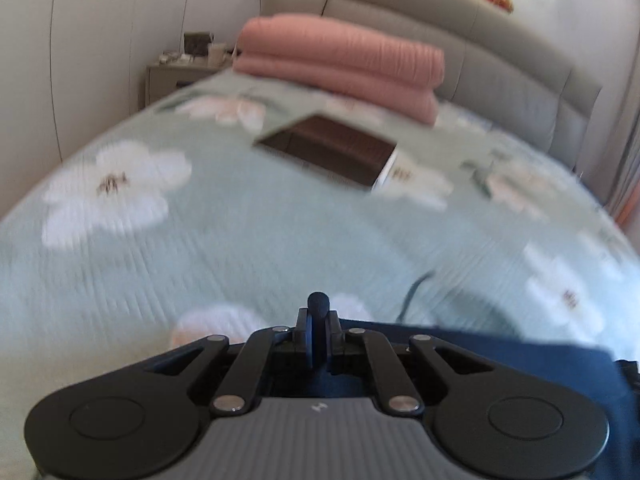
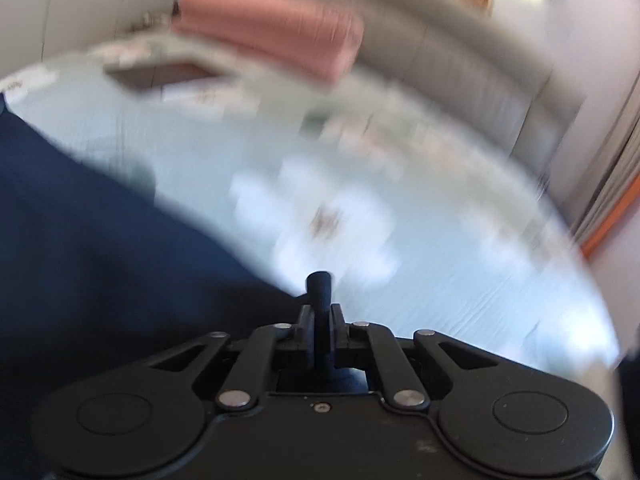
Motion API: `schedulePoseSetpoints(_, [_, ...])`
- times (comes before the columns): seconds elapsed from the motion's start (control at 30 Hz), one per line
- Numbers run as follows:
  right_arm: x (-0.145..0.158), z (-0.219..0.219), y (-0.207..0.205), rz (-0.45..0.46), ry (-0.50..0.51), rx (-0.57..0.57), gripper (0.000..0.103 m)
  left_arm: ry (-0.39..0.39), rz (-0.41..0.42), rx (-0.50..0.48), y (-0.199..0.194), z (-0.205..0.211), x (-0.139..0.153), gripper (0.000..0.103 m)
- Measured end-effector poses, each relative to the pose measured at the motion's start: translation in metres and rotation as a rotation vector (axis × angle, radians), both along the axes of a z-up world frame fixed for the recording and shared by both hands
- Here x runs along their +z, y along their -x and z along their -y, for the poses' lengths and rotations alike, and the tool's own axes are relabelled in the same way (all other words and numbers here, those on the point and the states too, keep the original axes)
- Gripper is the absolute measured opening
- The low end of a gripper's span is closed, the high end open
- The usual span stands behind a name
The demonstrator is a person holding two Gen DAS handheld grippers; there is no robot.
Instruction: Fold large clothes
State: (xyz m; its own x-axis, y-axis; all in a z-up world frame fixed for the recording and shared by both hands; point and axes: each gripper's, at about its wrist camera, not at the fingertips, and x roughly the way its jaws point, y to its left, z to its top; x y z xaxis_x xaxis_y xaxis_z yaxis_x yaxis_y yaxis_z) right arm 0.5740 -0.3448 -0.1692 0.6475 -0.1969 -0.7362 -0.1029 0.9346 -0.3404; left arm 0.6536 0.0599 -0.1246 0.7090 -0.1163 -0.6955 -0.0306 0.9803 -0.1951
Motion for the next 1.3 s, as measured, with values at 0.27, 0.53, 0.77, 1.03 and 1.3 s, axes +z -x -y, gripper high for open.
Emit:
schedulePoseSetpoints(0.27, [0.043,0.025,0.04,0.01,0.042,0.038,0.024,-0.171,0.063,0.002,0.028,0.001,0.041,0.016])
schedulePoseSetpoints(0.53, [0.116,0.003,0.099,-0.028,-0.093,0.142,0.006,0.029,0.097,-0.283,0.074,0.049,0.083,0.013])
schedulePoseSetpoints(0.77, [0.038,-0.084,0.022,0.107,-0.149,0.195,0.005,0.02,0.058,-0.367,0.059,0.118,0.014,0.013])
schedulePoseSetpoints(1.03, [-0.015,-0.031,0.031,0.002,0.144,0.014,0.0,0.168,-0.001,-0.191,0.067,0.028,-0.012,0.003])
schedulePoseSetpoints(1.3, [0.038,0.023,0.099,-0.06,0.134,-0.193,0.0,0.06,-0.033,-0.091,0.13,-0.011,0.024,0.013])
